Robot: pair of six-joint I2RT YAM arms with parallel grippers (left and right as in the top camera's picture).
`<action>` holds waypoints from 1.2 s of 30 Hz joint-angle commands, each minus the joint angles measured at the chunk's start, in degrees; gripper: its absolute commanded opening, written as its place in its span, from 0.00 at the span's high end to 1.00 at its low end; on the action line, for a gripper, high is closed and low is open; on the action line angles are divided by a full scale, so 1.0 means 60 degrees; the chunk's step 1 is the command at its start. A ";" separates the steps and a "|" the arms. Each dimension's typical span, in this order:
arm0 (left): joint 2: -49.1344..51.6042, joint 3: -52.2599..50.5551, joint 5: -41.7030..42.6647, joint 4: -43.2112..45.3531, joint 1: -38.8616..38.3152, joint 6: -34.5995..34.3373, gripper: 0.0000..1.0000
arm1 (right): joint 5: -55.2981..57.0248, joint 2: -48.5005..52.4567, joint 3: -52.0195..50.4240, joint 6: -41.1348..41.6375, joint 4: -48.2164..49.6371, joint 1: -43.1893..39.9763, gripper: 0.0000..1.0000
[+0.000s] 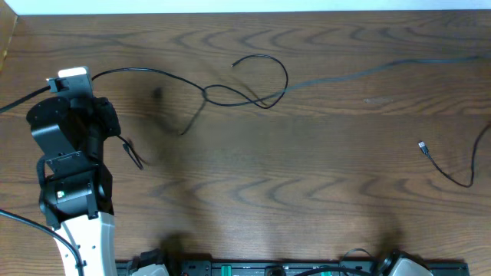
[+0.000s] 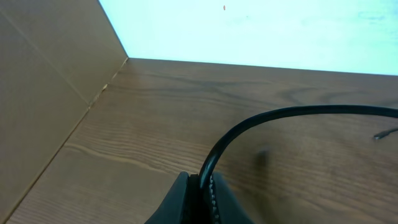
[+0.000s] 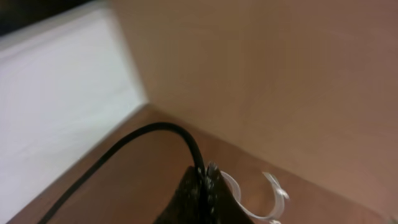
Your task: Untangle cables
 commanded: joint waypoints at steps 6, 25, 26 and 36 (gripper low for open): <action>-0.0055 0.0033 -0.0055 0.0069 0.0051 -0.0219 0.93 | -0.1639 0.1381 0.0011 0.3606 -0.1552 -0.3206 0.99; -0.0051 0.0033 -0.0011 0.0073 0.0047 -0.0233 0.92 | -0.8856 0.2131 0.0011 0.2976 -0.0605 -0.4430 0.71; -0.0051 0.0033 0.0062 0.0076 0.0047 -0.0273 0.92 | -1.0222 0.2131 0.0011 0.2517 -0.0306 -0.4422 0.58; -0.0055 0.0033 0.0597 0.0091 0.0051 -0.0295 0.92 | -1.5886 0.2131 0.0015 -0.0160 0.1526 -0.2430 0.73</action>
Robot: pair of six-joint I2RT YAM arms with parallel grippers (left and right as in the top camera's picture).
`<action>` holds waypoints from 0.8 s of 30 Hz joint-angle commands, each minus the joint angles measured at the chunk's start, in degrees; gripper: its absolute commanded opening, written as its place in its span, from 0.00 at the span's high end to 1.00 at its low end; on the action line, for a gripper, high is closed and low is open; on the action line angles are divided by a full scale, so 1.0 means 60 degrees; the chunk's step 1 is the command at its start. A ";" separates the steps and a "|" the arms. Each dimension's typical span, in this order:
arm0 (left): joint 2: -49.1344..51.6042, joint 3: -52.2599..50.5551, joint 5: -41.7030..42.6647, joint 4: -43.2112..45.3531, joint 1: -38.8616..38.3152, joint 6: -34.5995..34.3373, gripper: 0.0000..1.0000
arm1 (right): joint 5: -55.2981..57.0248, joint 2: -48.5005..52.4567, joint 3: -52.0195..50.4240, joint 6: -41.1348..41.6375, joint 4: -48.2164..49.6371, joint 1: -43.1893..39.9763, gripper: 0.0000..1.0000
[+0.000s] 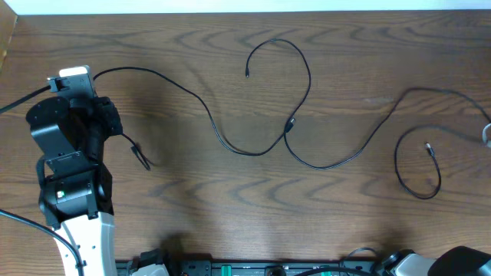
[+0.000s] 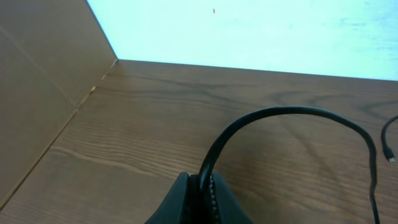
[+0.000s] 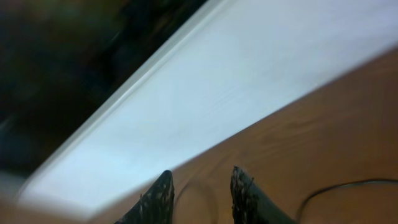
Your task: Untangle cables
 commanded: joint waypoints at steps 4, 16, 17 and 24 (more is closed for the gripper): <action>-0.0062 0.0033 0.0153 -0.0036 0.0051 -0.0164 0.92 | -0.0641 -0.0066 0.0062 -0.2441 -0.1574 0.1585 0.75; -0.0062 0.0033 -0.1169 -0.0514 0.0051 -0.1188 0.93 | 0.8142 0.0004 -0.0040 -0.2889 -0.4280 0.4994 0.30; -0.0062 0.0033 -0.1399 -0.0572 0.0051 -0.1348 0.93 | 0.8193 0.0011 -0.0098 -0.2856 -0.4339 0.5107 0.30; -0.0058 0.0033 -0.2320 -0.1024 0.0051 -0.2725 0.93 | 0.8193 0.0029 -0.1472 -0.1818 -0.4422 0.5271 0.27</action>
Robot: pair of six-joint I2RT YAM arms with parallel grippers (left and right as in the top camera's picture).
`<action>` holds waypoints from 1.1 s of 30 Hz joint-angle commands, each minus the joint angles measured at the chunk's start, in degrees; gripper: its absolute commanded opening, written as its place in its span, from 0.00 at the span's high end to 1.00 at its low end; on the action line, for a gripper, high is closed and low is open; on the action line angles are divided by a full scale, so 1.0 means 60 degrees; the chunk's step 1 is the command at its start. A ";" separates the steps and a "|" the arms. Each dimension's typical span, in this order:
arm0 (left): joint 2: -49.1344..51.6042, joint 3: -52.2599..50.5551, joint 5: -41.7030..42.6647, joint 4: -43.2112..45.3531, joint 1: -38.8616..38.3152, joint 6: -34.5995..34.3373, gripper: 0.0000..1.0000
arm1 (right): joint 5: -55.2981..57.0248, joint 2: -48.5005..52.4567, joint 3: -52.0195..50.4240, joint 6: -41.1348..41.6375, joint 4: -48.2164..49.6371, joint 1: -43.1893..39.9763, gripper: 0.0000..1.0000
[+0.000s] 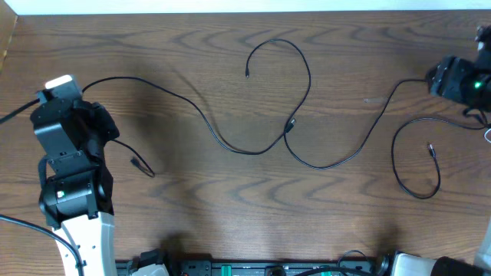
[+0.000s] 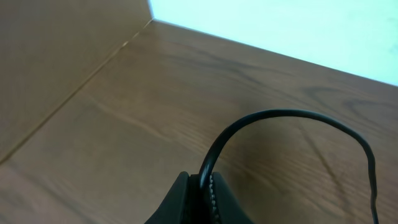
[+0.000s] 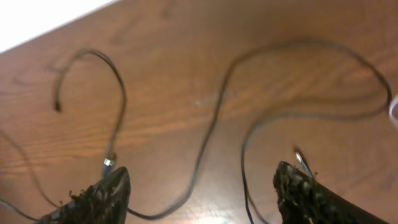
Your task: Untangle cables
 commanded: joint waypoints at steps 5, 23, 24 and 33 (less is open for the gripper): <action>-0.0033 0.0033 -0.0630 -0.0532 0.0051 -0.1362 0.92 | -0.0510 0.0026 -0.2663 0.0841 0.0572 0.0219 0.25; 0.0244 0.0033 -0.0627 -0.0484 0.0051 -0.1548 0.92 | 0.1738 0.0026 -0.7147 0.8542 0.4313 0.2499 0.13; 0.0244 0.0033 -0.0627 -0.0484 0.0051 -0.1548 0.92 | 0.1891 0.0026 -0.7289 0.8273 0.4539 0.2543 0.13; 0.0244 0.0033 -0.0623 -0.0492 0.0051 -0.1548 0.92 | 0.2750 0.0026 -0.7559 0.4911 0.5071 0.2608 0.07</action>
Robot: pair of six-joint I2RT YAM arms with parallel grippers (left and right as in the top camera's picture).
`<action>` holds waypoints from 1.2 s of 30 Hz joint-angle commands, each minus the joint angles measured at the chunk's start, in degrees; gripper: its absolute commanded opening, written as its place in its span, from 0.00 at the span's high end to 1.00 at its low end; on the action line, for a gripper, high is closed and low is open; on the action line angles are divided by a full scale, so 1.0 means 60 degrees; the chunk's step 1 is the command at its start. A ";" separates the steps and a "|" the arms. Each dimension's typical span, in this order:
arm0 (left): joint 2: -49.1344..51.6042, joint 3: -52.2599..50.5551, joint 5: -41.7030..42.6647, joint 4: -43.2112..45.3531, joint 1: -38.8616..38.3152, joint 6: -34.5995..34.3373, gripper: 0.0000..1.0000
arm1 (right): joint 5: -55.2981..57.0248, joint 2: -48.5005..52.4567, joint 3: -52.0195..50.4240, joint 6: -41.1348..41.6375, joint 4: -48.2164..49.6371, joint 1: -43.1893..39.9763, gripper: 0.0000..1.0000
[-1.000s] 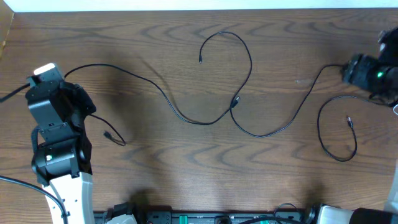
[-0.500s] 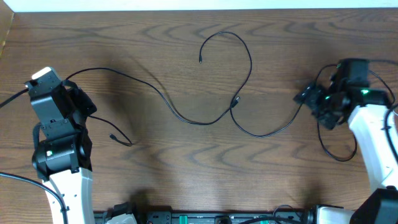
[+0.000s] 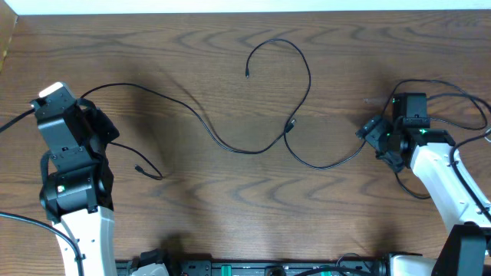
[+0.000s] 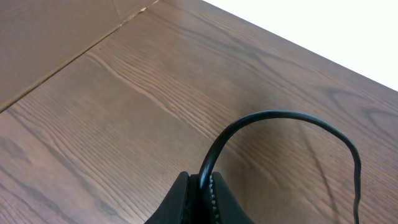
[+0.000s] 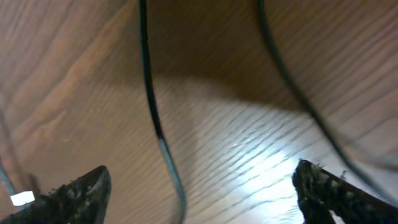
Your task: Untangle cables
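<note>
A thin black cable (image 3: pixel 230 148) runs from my left gripper (image 3: pixel 103 129) across the table, up into a loop with a free end (image 3: pixel 248 73). Near a small connector (image 3: pixel 289 126) it meets a second cable stretch (image 3: pixel 330 164), which sags rightward to my right gripper (image 3: pixel 377 139). The left gripper (image 4: pixel 202 186) is shut on the cable (image 4: pixel 261 116), which arches up from its jaws. The right gripper (image 5: pixel 202 199) is open and low over the wood, with a cable (image 5: pixel 149 93) passing between its fingers untouched.
A short cable tail with a plug (image 3: pixel 142 169) lies right of the left arm. More cable loops (image 3: pixel 453 96) lie behind and beside the right arm. A cardboard wall (image 4: pixel 56 31) borders the table at the far left.
The right gripper, then open and high at the far right, is now low over the cable at mid-right. The left gripper has shifted slightly left, still shut on its cable.
First the cables were knotted at the centre, with both grippers shut on cable and the right one out of the overhead view. Then the knot was gone, the cable lay spread, and the right gripper was open. It then showed at the far right, now down over the cable.
</note>
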 commanded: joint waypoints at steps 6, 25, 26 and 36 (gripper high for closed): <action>-0.0007 0.0033 -0.0124 0.0029 0.0051 -0.0186 0.92 | 0.0874 0.0004 -0.0168 -0.0637 -0.0033 0.0058 0.04; -0.0007 0.0033 -0.0120 -0.0091 0.0051 -0.0149 0.93 | -0.0335 0.0004 -0.1898 -0.0029 0.4484 0.1118 0.22; -0.0007 0.0033 -0.0113 -0.0117 0.0051 -0.0149 0.92 | -0.0324 0.0004 -0.1927 0.0080 0.4488 0.1173 0.26; -0.0007 0.0033 -0.0055 -0.0222 0.0051 -0.0149 0.92 | 0.0091 0.0004 -0.2361 0.1064 0.4415 0.1424 0.25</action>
